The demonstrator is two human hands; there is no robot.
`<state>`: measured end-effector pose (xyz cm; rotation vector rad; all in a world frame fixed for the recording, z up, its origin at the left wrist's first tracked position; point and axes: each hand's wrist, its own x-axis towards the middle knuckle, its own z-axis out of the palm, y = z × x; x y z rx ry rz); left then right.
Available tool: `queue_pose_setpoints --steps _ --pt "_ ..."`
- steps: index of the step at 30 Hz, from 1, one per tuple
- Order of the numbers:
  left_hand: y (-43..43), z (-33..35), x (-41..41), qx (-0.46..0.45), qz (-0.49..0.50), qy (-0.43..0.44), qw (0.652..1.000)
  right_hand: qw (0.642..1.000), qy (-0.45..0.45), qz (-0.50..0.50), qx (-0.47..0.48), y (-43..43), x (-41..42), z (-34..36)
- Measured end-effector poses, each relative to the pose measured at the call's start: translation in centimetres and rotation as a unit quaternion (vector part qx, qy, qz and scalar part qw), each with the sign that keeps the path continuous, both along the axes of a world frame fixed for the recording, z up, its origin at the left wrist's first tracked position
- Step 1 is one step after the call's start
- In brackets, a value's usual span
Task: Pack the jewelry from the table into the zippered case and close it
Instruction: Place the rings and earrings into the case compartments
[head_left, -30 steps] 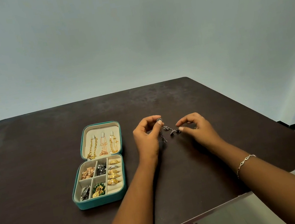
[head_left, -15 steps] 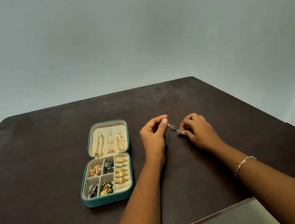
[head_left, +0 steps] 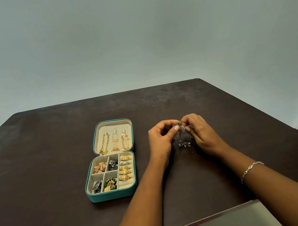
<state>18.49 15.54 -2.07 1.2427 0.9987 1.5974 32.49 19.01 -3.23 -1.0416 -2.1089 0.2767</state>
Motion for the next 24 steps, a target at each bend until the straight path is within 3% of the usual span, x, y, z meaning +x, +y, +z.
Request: queue_pose_setpoints --steps 11,24 --pt "-0.1 -0.2 0.1 -0.016 -0.024 -0.003 1.0 1.0 0.005 0.005 0.001 0.2 0.0 -0.2" --pt "0.0 -0.3 0.0 -0.017 -0.009 0.006 1.0 0.993 0.078 0.041 -0.08 -1.2 0.0 0.9"
